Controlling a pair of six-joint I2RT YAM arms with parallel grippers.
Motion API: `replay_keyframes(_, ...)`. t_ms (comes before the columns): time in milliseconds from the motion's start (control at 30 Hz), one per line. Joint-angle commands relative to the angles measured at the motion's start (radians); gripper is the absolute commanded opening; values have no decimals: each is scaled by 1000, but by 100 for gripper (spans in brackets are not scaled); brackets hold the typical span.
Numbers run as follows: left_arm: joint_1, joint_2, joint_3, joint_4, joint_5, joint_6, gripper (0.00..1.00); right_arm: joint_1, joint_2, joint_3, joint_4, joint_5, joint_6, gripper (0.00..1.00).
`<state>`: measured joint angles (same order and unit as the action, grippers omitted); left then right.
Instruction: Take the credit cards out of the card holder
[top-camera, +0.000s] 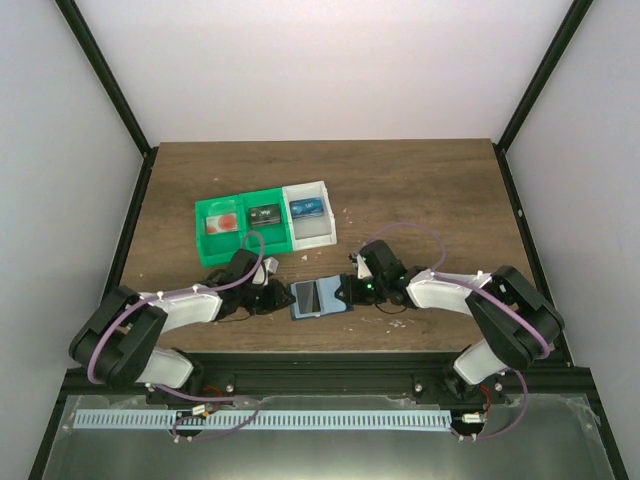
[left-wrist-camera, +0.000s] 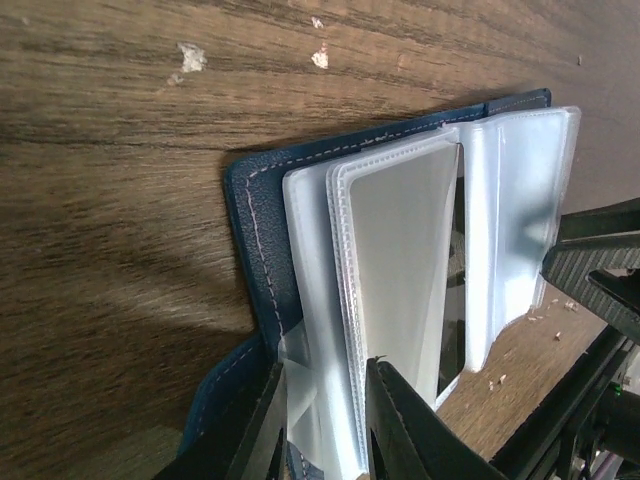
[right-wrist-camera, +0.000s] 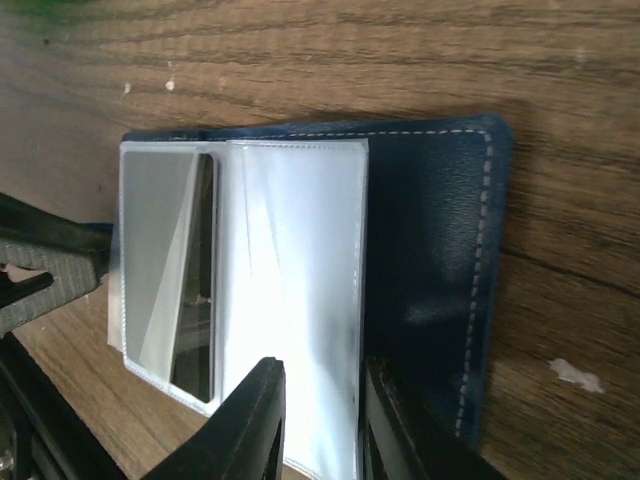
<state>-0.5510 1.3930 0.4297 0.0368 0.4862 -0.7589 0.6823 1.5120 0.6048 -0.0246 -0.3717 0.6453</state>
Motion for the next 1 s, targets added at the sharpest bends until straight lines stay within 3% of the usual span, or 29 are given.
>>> replay_keyframes(0, -9, 15, -10, 50, -9, 6, 24, 6, -15, 3, 49, -79, 14, 23)
replay_keyframes(233, -9, 23, -12, 53, -17, 9, 23, 6, -24, -2, 111, -155, 60, 23)
replay_keyframes(433, -9, 23, -11, 50, -18, 8, 23, 7, -2, 6, 84, -97, 41, 29)
replay_keyframes(533, -9, 24, -11, 49, -19, 9, 23, 7, 4, 8, 90, -104, 37, 23)
replay_keyframes(700, -10, 32, -14, 57, -20, 6, 23, 7, 10, 2, 166, -190, 73, 2)
replay_keyframes(967, -10, 44, -17, 63, -20, 6, 23, 5, 59, -20, 314, -292, 189, 0)
